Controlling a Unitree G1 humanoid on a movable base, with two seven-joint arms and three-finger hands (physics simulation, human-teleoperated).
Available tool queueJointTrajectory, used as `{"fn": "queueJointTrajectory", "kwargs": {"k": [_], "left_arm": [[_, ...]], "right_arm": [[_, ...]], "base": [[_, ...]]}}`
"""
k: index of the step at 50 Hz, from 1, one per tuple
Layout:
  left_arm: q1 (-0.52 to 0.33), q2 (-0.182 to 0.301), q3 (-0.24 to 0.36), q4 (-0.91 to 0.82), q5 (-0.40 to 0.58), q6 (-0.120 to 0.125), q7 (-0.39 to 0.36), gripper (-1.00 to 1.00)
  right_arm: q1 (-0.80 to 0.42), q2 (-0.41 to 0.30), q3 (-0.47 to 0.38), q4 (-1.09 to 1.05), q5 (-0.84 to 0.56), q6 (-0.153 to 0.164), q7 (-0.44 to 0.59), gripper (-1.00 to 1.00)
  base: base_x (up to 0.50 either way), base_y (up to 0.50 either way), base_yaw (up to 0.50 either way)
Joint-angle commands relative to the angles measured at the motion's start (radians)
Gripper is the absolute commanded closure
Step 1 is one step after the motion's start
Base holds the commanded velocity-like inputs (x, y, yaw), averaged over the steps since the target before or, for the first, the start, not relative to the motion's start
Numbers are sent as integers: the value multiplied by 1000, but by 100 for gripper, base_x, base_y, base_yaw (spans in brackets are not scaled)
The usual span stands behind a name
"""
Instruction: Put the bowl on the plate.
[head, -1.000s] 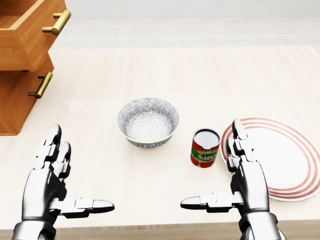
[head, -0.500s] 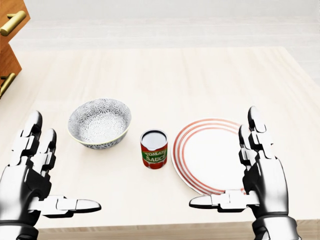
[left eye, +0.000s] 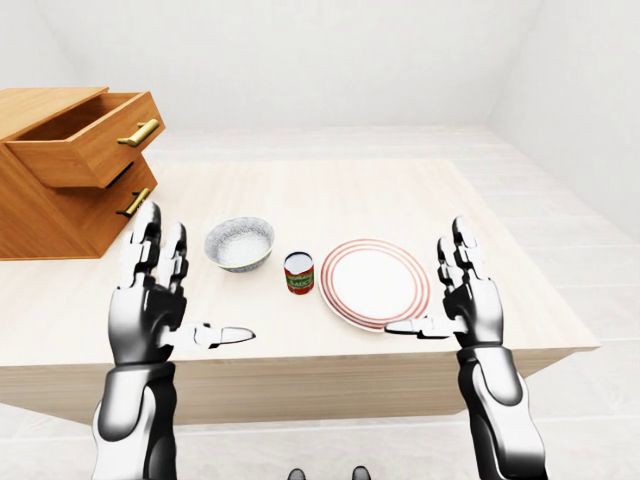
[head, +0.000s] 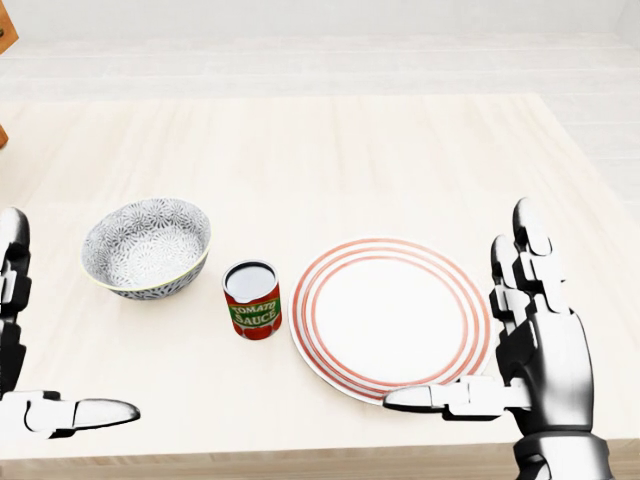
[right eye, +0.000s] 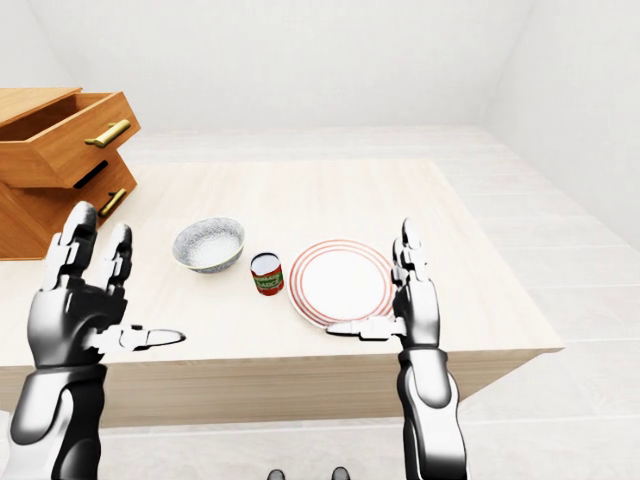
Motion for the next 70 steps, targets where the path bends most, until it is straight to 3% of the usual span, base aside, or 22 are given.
{"fn": "queueJointTrajectory", "kwargs": {"k": [1,13,22,32,70], "left_arm": [[-24,13,84,-135,-54,0,-4,-100],[-36,26,177,-243,-97,0,10,-100],[-37,23,174,-242,-67,0,6,-100],[-37,21,210,-227,-68,0,-3,-100],[-29,19,174,-154,-12,0,-10,-100]], "right_arm": [[4,1,-2,-66,-21,0,-27,-100],[18,-7,-49,-184,8,0,13,-100],[29,-3,-45,-223,-3,0,27,-100],[25,1,-43,-228,-25,0,27,-100],[40,7,-50,-198,-15,0,34,-100]], "base": [[0,0,0],[2,0,0],[38,0,0],[43,0,0],[7,0,0]]}}
